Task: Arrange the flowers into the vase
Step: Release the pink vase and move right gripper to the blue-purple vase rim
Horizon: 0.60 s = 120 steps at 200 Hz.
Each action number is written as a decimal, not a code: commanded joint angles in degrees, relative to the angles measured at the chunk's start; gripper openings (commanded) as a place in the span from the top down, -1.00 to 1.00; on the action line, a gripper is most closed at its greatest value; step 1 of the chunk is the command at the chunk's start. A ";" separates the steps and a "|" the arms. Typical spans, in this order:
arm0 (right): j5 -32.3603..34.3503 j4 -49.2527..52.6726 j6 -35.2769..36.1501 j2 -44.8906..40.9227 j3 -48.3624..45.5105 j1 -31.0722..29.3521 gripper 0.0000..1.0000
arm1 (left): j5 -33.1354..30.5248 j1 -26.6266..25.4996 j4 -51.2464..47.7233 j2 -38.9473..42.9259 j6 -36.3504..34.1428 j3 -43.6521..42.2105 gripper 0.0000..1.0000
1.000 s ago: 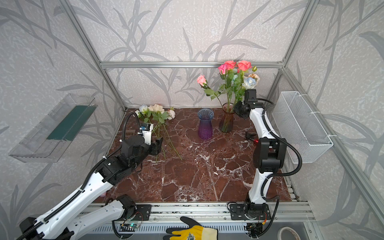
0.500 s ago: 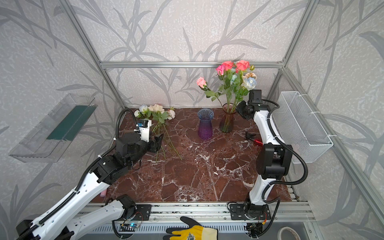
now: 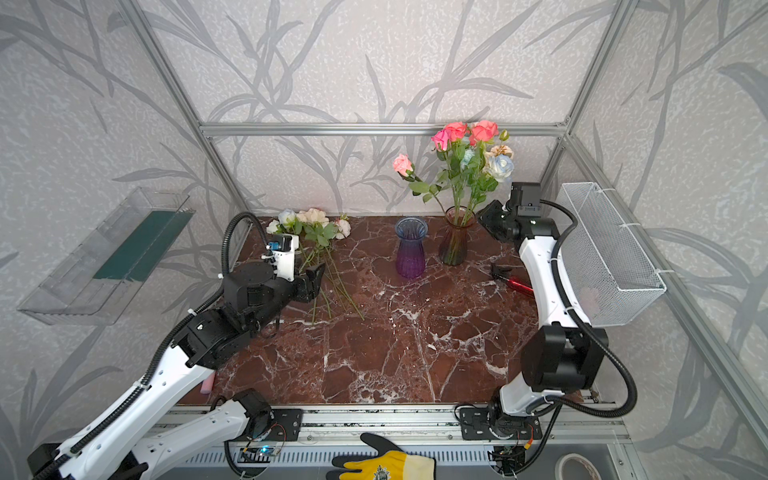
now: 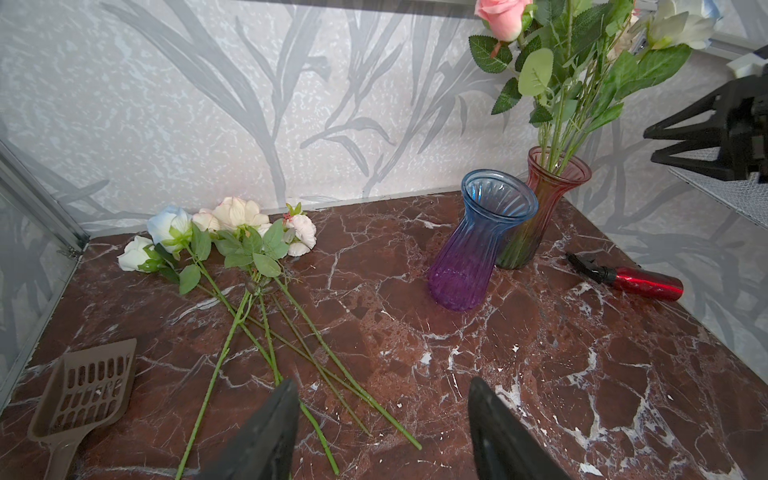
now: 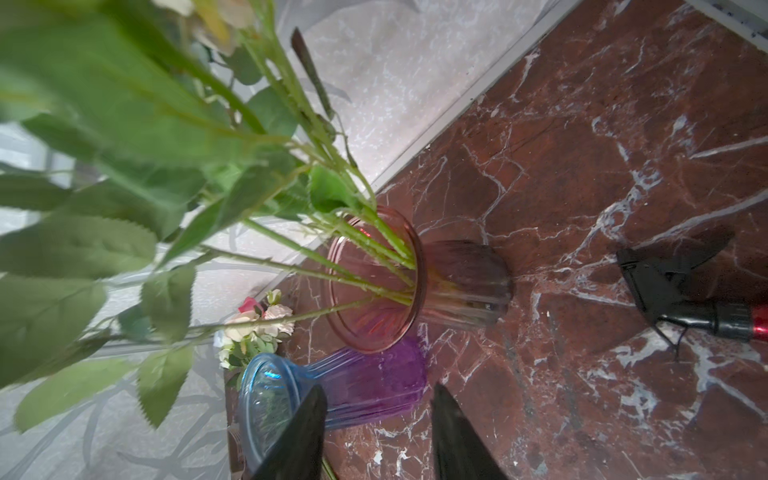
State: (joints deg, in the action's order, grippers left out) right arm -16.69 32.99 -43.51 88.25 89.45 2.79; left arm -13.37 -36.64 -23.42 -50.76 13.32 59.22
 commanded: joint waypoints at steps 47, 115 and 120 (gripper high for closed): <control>5.48 -2.51 -0.17 -4.08 -5.92 -15.15 0.11 | 2.43 11.35 9.15 -10.33 7.28 1.67 -0.40; 7.63 -0.40 1.13 3.61 1.12 -18.96 0.01 | 7.44 20.49 14.36 -10.55 16.24 -6.53 -0.40; 7.59 -0.05 1.04 4.12 1.69 -18.96 0.00 | 7.62 20.76 14.34 -10.58 16.27 -6.54 -0.40</control>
State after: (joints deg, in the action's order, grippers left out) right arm -10.44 31.77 -43.42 90.89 87.33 -15.75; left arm -7.49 -16.99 -11.60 -61.49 26.17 52.38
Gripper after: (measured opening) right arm 0.495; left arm 0.702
